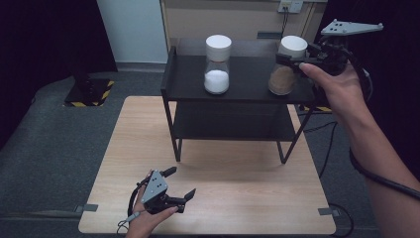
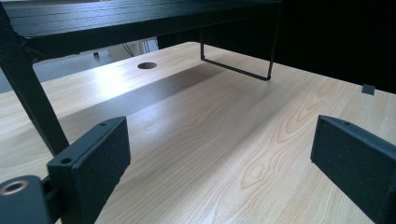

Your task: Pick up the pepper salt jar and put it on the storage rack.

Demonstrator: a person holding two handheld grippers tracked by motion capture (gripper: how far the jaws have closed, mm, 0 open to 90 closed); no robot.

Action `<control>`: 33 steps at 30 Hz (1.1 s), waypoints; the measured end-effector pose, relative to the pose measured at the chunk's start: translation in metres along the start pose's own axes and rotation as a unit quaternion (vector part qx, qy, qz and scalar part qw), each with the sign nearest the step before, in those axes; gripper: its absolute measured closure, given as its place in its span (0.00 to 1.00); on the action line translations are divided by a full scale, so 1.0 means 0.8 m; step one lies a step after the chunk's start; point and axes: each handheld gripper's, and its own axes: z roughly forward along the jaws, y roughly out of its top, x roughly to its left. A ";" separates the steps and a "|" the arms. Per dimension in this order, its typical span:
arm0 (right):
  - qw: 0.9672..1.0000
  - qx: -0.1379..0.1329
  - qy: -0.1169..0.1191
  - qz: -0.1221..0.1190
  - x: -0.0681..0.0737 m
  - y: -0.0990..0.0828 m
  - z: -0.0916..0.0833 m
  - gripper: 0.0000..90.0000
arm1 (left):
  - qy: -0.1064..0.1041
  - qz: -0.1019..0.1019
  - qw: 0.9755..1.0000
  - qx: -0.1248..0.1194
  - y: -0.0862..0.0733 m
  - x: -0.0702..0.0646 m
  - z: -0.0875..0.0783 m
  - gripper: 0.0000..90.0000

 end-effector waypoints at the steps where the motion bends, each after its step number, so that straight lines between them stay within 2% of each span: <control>1: 1.000 0.000 -0.001 0.002 0.000 -0.001 0.001 0.39 | 0.001 -0.001 1.000 0.001 0.000 0.000 0.000 0.04; 10: 1.000 -0.005 0.003 0.028 -0.011 -0.009 0.004 0.39 | 0.003 -0.004 1.000 0.002 -0.002 0.002 -0.002 0.04; 31: 1.000 0.006 0.001 0.029 -0.009 -0.002 0.007 0.38 | 0.004 -0.005 1.000 0.000 -0.002 0.002 -0.003 0.05; 33: 1.000 0.007 0.004 0.030 -0.010 -0.001 0.006 0.34 | 0.004 -0.005 1.000 0.000 -0.002 0.002 -0.003 0.05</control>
